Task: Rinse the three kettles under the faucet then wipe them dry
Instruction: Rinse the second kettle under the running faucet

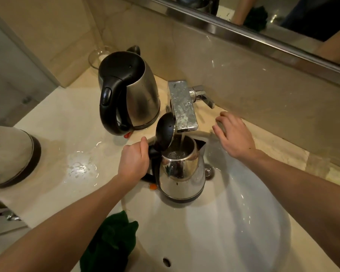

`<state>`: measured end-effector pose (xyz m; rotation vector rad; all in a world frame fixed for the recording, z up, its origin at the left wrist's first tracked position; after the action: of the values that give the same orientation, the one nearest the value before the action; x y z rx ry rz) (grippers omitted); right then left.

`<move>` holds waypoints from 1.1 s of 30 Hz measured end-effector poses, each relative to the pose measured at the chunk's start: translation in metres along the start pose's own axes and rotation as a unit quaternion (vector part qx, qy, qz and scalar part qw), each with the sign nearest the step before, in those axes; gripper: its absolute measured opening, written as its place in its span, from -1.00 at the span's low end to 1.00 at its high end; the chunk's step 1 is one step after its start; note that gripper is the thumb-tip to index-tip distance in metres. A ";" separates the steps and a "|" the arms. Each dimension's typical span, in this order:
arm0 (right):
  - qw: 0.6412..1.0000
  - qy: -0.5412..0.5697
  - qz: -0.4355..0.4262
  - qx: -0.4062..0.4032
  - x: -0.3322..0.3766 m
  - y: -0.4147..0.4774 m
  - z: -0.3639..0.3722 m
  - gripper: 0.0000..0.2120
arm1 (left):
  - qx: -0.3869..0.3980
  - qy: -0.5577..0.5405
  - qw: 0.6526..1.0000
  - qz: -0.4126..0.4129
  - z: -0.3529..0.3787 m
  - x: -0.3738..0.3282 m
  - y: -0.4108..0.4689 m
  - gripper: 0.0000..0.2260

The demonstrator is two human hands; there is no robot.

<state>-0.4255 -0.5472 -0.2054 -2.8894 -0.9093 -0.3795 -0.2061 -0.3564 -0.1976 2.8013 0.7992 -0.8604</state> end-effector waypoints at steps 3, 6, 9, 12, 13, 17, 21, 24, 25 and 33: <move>1.000 -0.010 -0.013 -0.001 -0.002 0.003 0.004 -0.56 | 0.005 -0.013 1.000 -0.016 0.000 0.002 0.001 -0.65; 0.999 -0.029 -0.019 -0.002 -0.003 0.004 0.009 -0.56 | 0.016 -0.036 0.999 -0.022 -0.001 -0.001 0.001 -0.64; 0.999 -0.034 -0.032 0.004 -0.001 0.004 0.009 -0.51 | 0.025 -0.074 0.996 -0.032 0.002 0.002 0.002 -0.60; 0.998 -0.045 -0.046 0.007 0.002 0.004 0.006 -0.44 | 0.036 -0.093 0.994 -0.040 0.005 0.004 0.003 -0.59; 0.997 -0.051 -0.050 0.010 0.002 0.004 0.006 -0.45 | 0.036 -0.100 0.993 -0.045 0.005 0.004 0.002 -0.58; 0.996 -0.069 -0.057 0.028 0.000 0.004 0.010 -0.48 | 0.058 -0.115 0.991 -0.041 0.008 0.007 0.001 -0.58; 0.994 -0.086 -0.063 0.034 0.000 0.004 0.010 -0.36 | 0.088 -0.115 0.989 -0.019 0.011 0.009 0.004 -0.66; 0.992 -0.100 -0.073 0.037 -0.001 0.005 0.011 -0.36 | 0.096 -0.132 0.987 -0.007 0.010 0.011 0.006 -0.67; 0.991 -0.101 -0.076 0.038 -0.001 0.005 0.011 -0.36 | 0.100 -0.136 0.986 -0.005 0.010 0.013 0.007 -0.67; 0.994 -0.077 -0.067 0.033 -0.005 0.005 0.012 -0.32 | 0.138 -0.132 0.982 -0.002 0.013 0.013 0.008 -0.60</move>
<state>-0.4241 -0.5520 -0.2179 -2.8371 -1.1204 -0.1331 -0.1991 -0.3605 -0.2164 2.8203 0.6895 -1.4049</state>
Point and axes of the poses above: each hand's wrist, its own y-axis towards the middle knuckle, its own z-axis out of the palm, x = y × z, the point moved 10 cm from there along y, towards the middle knuckle, and after that the axes turned 2 degrees about z, right-handed, at the moved point
